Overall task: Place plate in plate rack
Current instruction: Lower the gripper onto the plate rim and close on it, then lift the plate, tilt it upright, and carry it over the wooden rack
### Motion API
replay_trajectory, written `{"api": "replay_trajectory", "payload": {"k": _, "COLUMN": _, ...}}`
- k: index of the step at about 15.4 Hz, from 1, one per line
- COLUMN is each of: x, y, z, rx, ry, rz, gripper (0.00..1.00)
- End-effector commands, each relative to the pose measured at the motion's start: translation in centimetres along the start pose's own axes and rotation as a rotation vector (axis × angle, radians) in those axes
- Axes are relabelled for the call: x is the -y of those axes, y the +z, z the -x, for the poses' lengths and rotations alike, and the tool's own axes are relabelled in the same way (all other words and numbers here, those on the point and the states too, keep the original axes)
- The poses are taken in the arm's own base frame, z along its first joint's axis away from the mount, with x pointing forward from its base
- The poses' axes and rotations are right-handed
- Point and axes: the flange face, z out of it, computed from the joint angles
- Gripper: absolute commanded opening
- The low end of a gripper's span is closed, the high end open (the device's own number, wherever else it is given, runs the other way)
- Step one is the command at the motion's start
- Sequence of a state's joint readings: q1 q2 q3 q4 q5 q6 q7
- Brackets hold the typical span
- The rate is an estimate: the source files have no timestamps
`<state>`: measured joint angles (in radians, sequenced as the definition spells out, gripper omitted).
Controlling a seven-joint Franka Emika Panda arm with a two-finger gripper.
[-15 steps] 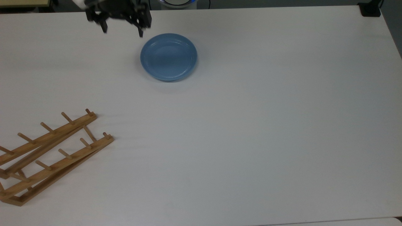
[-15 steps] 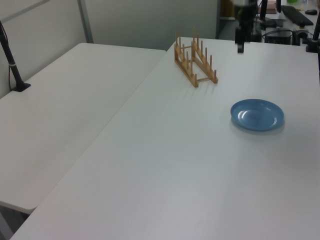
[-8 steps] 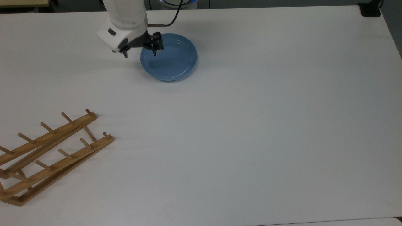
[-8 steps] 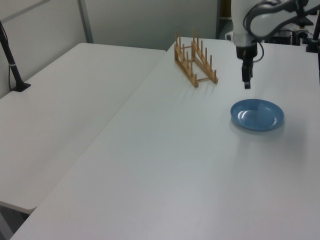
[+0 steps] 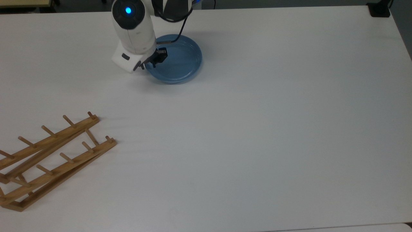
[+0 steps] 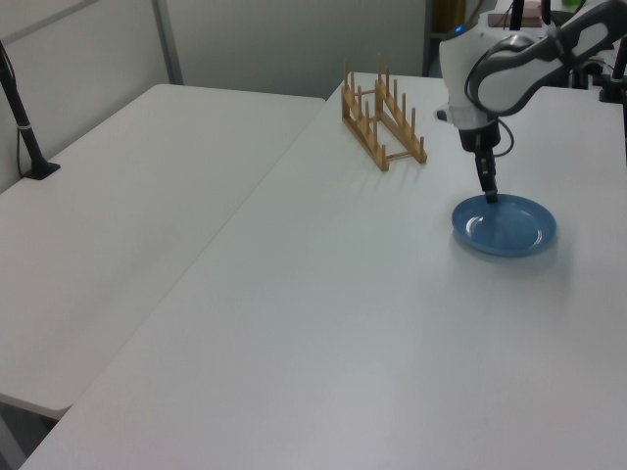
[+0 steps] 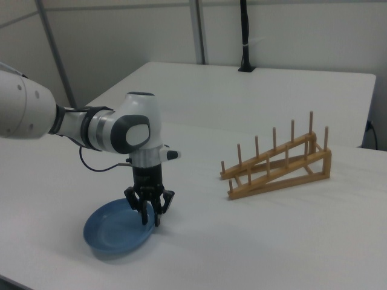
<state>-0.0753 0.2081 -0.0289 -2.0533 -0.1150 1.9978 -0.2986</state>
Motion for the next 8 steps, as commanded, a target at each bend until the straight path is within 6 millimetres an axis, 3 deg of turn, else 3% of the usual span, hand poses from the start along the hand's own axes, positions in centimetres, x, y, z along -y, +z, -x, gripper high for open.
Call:
{"api": "replay_trajectory", "payload": {"k": 1, "x": 0.2, "y": 0.9, "z": -0.7, "rx": -0.004, "ry": -0.04, "rz": 0.029, "gripper": 0.36}}
{"api": "replay_trajectory", "payload": {"k": 2, "x": 0.2, "y": 0.8, "z": -0.8, "rx": -0.005, "ry": -0.04, "rz": 0.03, "gripper": 0.29}}
{"api": "replay_trajectory", "payload": {"k": 4, "x": 0.1, "y": 0.8, "z": -0.8, "rx": -0.005, "ry": -0.037, "rz": 0.03, "gripper": 0.05}}
{"api": "replay_trajectory", "payload": {"k": 5, "x": -0.2, "y": 0.5, "z": -0.8, "rx": -0.011, "ry": -0.033, "rz": 0.03, "gripper": 0.0}}
{"api": "replay_trajectory", "payload": {"k": 8, "x": -0.6, "y": -1.8, "z": -1.1, "rx": -0.044, "ry": -0.017, "rz": 0.037, "gripper": 0.0}}
